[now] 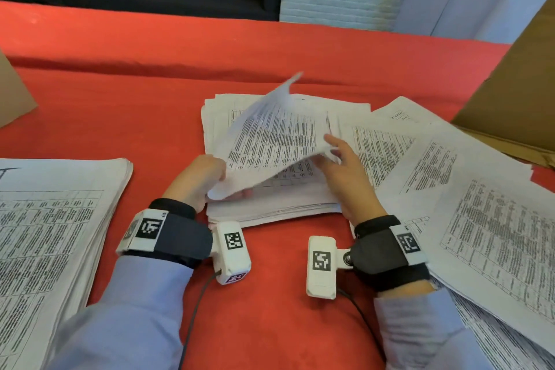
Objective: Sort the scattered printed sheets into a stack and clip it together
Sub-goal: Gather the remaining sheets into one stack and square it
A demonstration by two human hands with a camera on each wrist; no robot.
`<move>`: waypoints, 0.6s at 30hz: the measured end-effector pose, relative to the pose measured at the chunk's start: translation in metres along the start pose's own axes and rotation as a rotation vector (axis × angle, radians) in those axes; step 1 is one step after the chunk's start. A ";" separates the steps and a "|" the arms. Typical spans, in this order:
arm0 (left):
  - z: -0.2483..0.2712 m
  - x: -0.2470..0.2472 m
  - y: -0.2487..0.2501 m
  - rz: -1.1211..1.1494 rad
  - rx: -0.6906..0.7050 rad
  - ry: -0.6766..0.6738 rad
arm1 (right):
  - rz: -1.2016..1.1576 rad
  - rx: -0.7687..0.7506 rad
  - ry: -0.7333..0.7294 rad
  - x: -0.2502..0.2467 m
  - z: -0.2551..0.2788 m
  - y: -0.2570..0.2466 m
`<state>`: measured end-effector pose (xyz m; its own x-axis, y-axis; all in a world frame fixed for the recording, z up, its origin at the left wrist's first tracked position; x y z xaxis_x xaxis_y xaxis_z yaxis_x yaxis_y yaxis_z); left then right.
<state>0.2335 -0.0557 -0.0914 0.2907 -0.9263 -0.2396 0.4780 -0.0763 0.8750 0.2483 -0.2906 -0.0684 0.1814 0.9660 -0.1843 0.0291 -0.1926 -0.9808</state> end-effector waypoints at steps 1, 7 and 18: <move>-0.001 0.002 -0.001 -0.117 0.001 0.003 | 0.011 0.040 0.022 -0.001 -0.002 0.002; 0.003 0.007 -0.002 -0.265 0.068 -0.111 | -0.116 0.355 0.120 -0.006 -0.001 0.013; -0.014 -0.013 0.004 -0.154 0.208 0.127 | 0.191 0.043 -0.299 0.019 0.008 0.008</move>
<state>0.2428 -0.0387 -0.0908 0.3354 -0.8456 -0.4153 0.3482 -0.2983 0.8887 0.2439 -0.2719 -0.0800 -0.1167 0.9224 -0.3683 -0.0197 -0.3729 -0.9277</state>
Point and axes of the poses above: each hand's wrist, its own z-axis away from the middle knuckle, its own x-axis out of the palm, y = z × x, the point moved 6 cm from there along -z, towards the middle knuckle, and after that the axes turned 9 degrees about y, right-handed, at the moved point
